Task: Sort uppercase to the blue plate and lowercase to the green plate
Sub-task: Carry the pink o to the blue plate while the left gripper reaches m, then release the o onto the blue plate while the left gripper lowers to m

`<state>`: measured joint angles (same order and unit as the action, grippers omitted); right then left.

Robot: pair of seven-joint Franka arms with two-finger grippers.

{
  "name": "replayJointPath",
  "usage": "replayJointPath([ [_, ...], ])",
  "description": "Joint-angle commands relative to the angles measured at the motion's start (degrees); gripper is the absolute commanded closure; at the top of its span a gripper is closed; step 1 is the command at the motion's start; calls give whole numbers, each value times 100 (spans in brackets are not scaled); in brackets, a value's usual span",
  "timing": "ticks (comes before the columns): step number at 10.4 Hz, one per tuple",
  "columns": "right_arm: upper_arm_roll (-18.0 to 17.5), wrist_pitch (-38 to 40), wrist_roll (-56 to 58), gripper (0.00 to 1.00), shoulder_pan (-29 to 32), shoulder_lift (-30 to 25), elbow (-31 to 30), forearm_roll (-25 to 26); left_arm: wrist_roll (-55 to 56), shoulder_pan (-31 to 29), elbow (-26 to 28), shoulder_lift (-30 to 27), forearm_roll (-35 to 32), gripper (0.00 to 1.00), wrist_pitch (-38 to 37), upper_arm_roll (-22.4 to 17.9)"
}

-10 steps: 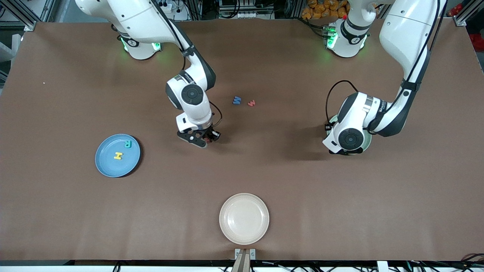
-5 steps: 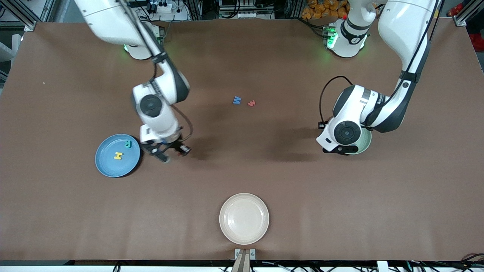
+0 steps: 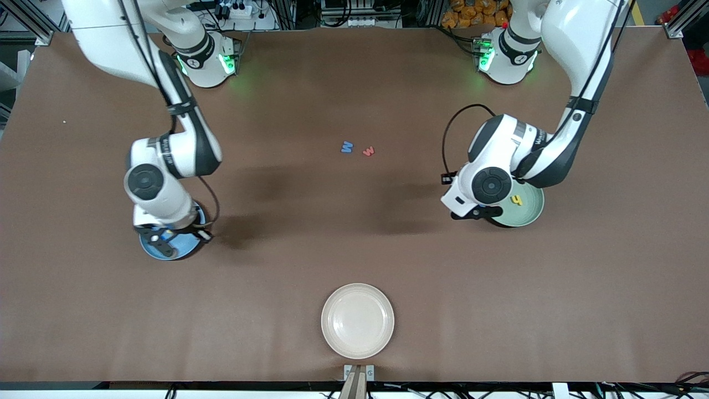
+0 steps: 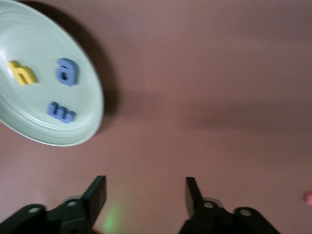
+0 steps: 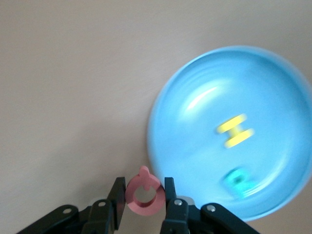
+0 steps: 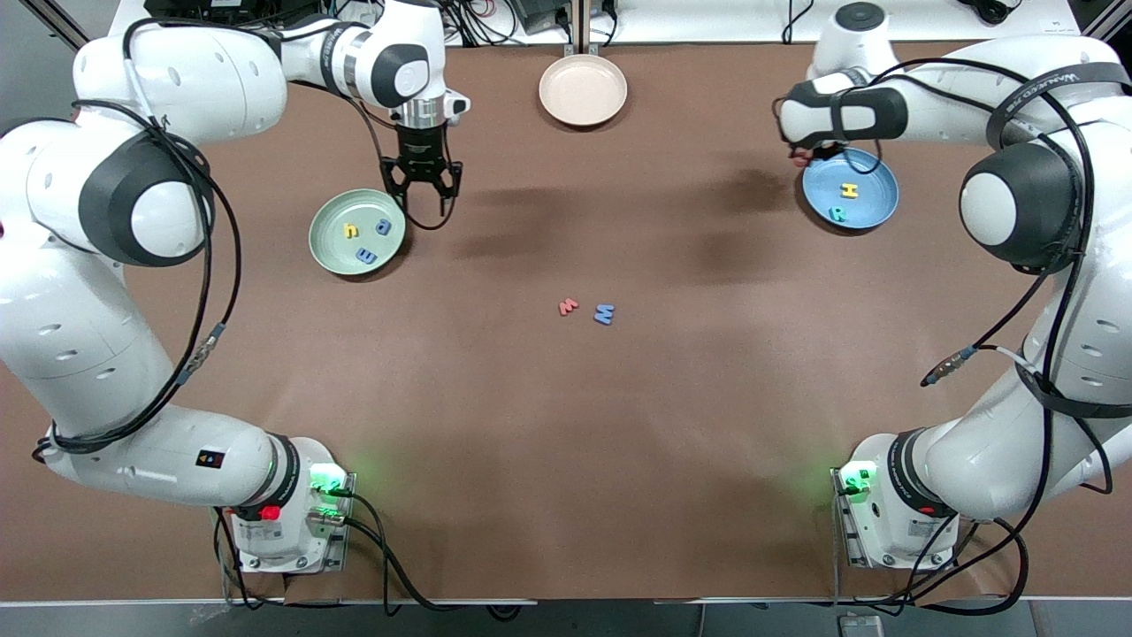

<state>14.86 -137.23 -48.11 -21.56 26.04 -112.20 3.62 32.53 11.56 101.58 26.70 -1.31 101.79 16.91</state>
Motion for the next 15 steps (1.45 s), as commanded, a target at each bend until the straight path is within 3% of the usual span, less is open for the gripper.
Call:
replayJointPath([
  [1, 271, 266, 293, 100, 46, -169, -162, 139, 575, 371, -86, 160, 454, 19, 471, -21],
  [2, 271, 276, 302, 85, 108, -143, -162, 139, 997, 591, -77, 230, 482, 19, 769, -21],
  [3, 271, 285, 250, 21, 178, -134, -162, 130, 1366, 793, -86, 309, 482, 19, 1016, -21],
  [4, 263, 354, 215, 0, 187, -134, -136, 121, 1718, 1039, -77, 379, 482, 19, 1210, -55],
  [10, 263, 540, 319, 0, 222, -195, 40, 77, 3434, 2085, -60, 538, 421, 19, 2475, -178],
  [11, 263, 513, 476, 0, 284, -187, 93, 69, 3575, 2365, -51, 608, 412, 14, 2608, -318],
  [12, 254, 504, 817, 0, 389, -195, 93, 42, 3646, 2786, -25, 643, 368, 12, 2644, -589],
  [15, 245, 504, 1697, 0, 723, -178, 154, 16, 3655, 3026, 28, 644, 359, 13, 2662, -636],
])
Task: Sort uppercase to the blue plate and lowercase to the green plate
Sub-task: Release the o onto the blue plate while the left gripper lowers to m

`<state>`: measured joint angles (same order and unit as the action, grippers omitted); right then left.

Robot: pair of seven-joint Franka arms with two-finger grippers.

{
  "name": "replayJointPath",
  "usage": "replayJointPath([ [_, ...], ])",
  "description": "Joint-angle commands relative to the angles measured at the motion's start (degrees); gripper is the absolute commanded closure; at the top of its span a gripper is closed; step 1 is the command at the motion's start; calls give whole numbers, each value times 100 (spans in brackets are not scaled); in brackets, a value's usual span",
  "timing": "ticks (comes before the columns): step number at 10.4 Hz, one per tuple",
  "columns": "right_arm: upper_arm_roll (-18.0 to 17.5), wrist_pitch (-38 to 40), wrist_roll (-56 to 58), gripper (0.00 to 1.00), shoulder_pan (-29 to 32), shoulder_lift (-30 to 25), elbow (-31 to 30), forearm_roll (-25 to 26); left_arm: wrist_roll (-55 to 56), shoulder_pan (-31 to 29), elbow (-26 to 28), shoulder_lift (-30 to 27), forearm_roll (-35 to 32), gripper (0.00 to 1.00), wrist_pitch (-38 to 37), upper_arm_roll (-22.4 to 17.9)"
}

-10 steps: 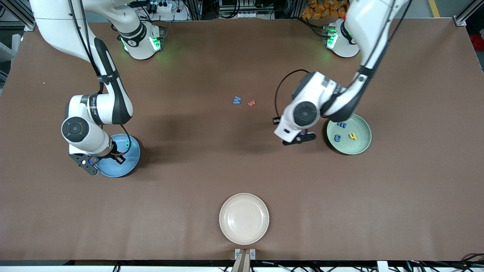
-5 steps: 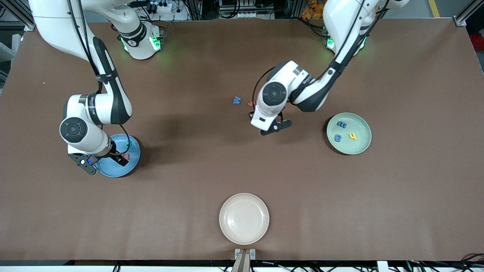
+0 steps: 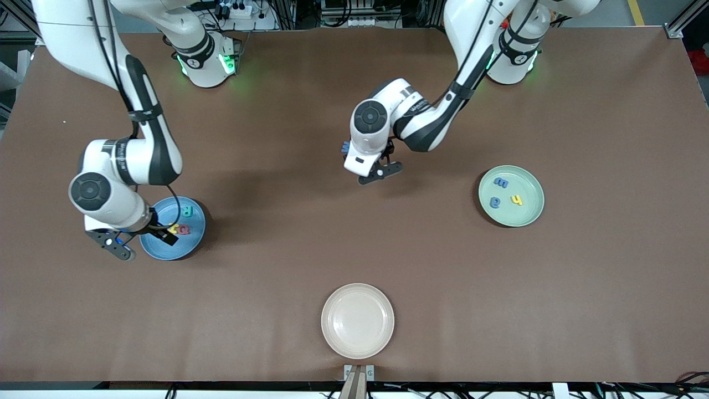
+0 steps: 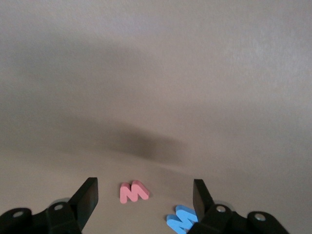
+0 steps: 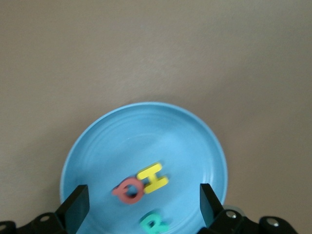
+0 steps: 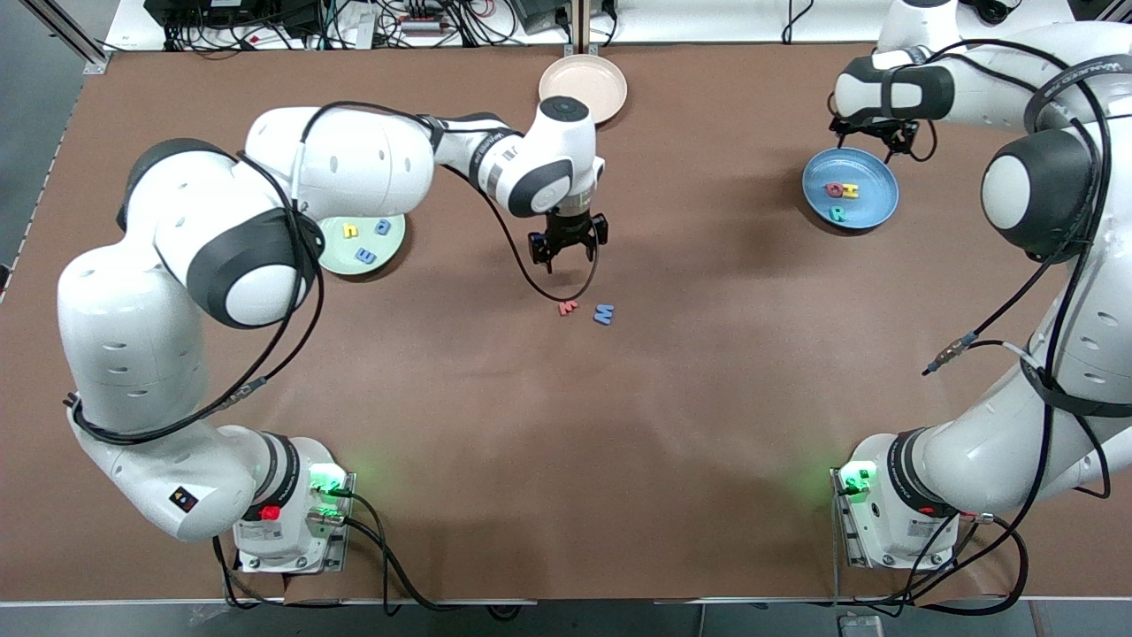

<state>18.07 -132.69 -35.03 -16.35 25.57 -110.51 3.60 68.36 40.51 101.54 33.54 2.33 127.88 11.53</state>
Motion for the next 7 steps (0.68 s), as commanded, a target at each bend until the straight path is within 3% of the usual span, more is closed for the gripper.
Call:
replayJointPath([
  [1, -75, 50, 549, 0, 220, -131, -6, 18, 63, 176, 102, -41, -65, 13, 62, -99],
  [4, -93, 111, 1014, 0, 299, -183, -58, -69, 535, 229, 243, -76, -408, 14, 385, -116],
  [7, -382, 120, 1192, 0, 361, -499, -487, -70, 1124, 256, 576, -85, -505, 13, 1167, -116],
])
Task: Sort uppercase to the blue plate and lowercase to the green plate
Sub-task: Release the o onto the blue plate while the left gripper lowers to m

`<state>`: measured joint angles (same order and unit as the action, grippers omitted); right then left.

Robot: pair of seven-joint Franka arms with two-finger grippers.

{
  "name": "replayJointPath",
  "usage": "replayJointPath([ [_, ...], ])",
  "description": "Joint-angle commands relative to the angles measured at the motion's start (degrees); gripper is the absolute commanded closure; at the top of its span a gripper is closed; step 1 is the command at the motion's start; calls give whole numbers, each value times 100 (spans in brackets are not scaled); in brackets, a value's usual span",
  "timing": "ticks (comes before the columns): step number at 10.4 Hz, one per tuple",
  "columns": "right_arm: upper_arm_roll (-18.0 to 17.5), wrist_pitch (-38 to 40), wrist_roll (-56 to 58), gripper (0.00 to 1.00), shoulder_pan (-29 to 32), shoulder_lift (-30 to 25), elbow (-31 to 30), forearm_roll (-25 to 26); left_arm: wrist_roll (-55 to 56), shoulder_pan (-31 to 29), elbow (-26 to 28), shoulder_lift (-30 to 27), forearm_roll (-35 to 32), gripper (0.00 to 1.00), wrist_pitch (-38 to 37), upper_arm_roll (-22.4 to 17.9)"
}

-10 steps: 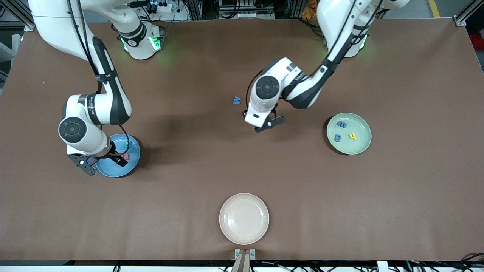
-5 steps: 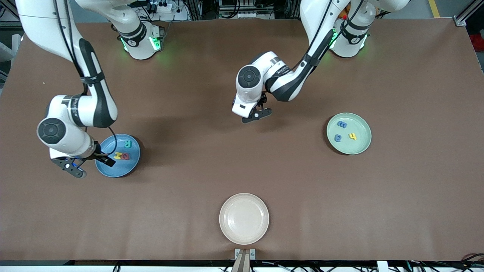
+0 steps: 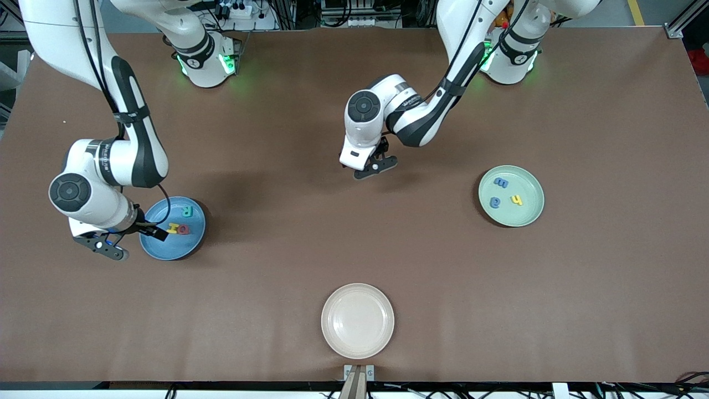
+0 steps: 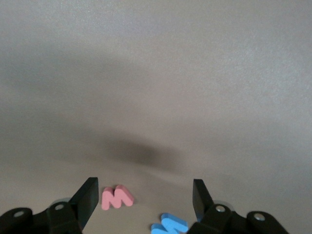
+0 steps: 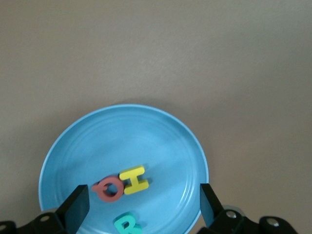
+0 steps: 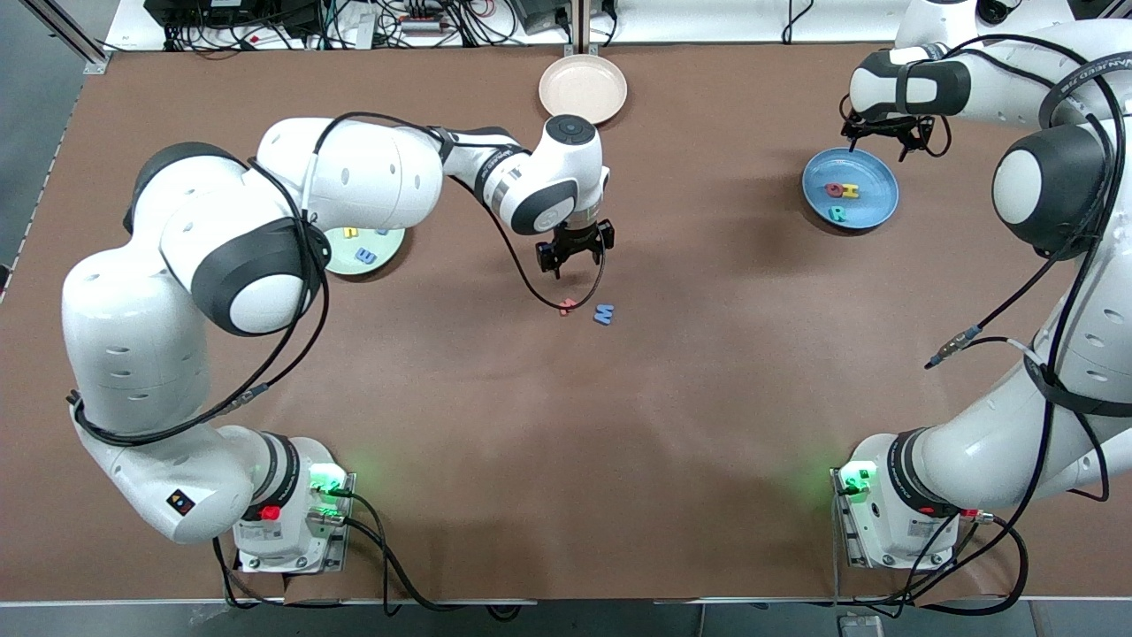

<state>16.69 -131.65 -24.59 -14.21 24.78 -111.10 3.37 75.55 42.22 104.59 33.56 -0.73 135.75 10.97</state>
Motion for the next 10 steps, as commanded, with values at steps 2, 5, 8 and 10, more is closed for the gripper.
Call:
replayJointPath([
  [2, -350, 86, 339, 0, 147, -631, -728, -47, 819, 163, 552, -86, -567, 11, 663, -60],
  [5, -543, 516, 551, 0, 147, -947, -764, -47, 1014, 163, 755, -130, -683, 11, 708, 54],
  [8, -562, 658, 727, 0, 199, -1071, -634, -38, 1146, 163, 870, -139, -683, 13, 699, 133],
  [10, -544, 798, 998, 0, 445, -1160, -274, -47, 1146, 163, 888, -104, -683, 14, 699, 134],
])
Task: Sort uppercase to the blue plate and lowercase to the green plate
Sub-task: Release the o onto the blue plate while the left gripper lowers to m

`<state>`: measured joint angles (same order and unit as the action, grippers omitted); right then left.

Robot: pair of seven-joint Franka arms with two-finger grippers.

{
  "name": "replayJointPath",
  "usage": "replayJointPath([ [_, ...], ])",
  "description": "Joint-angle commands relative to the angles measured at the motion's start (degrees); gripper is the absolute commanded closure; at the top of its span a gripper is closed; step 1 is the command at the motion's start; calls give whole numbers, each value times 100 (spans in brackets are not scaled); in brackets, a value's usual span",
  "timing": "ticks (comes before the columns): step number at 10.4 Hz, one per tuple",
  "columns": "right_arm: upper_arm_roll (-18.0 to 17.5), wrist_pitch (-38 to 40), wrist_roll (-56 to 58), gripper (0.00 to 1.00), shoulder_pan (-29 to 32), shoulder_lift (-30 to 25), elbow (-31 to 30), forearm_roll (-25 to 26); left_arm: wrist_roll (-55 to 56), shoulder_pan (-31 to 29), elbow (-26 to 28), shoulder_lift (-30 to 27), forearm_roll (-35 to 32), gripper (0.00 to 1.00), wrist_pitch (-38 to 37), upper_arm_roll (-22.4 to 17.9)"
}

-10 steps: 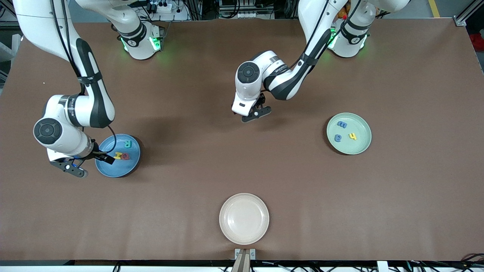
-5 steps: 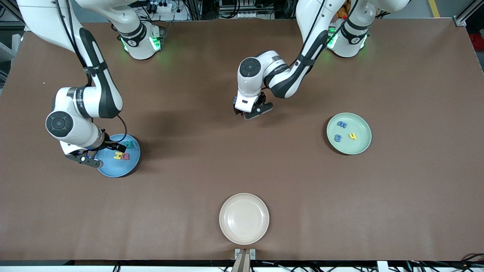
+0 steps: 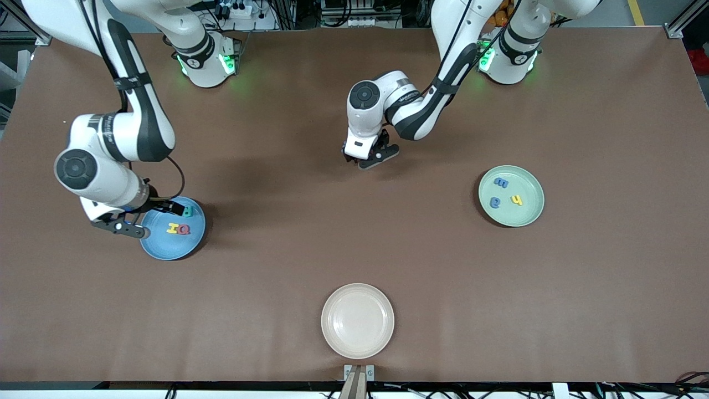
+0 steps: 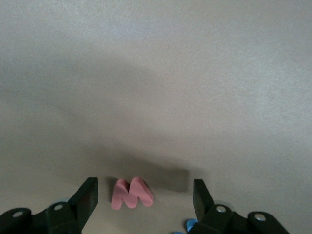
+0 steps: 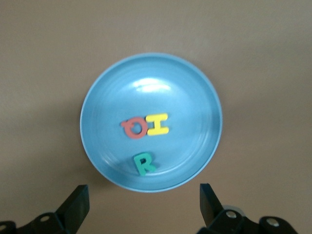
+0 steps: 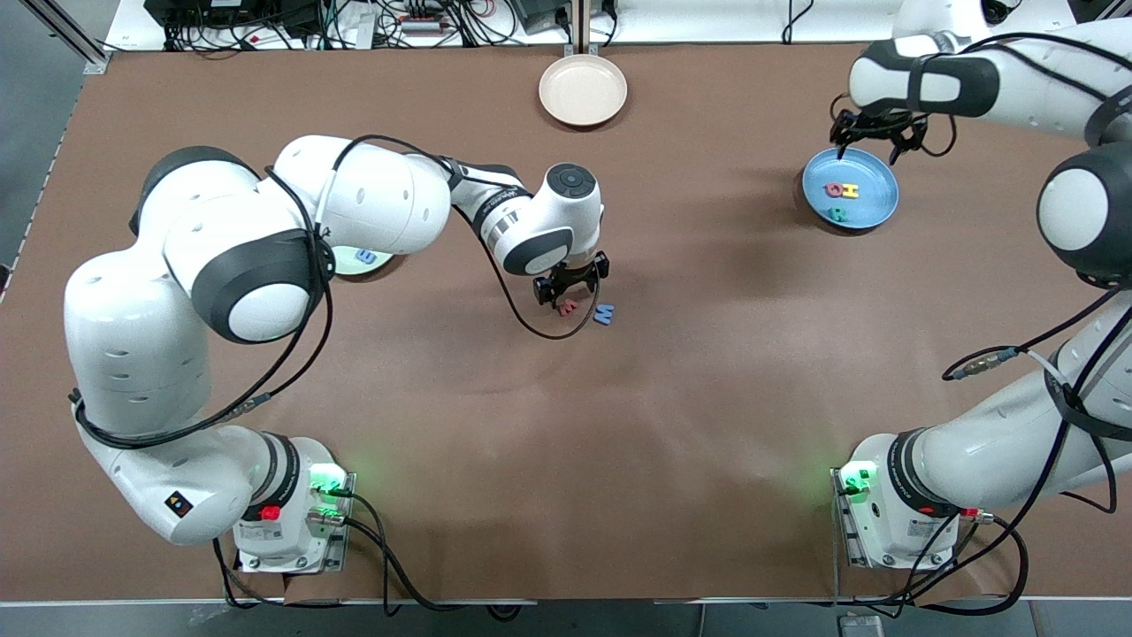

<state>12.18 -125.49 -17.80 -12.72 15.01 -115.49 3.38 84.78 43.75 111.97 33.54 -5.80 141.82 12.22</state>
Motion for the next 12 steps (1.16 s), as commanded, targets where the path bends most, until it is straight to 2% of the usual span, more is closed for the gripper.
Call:
replayJointPath([
  [1, -93, 183, 434, 0, 331, -174, 210, -56, 232, 10, 202, -111, -176, 16, 91, 18],
  [7, -93, 192, 470, 0, 323, -113, 176, -48, 303, 10, 282, -120, -167, 24, 91, 96],
  [12, -93, 200, 479, 0, 314, -113, 158, -39, 303, 10, 282, -102, -105, 40, 91, 106],
])
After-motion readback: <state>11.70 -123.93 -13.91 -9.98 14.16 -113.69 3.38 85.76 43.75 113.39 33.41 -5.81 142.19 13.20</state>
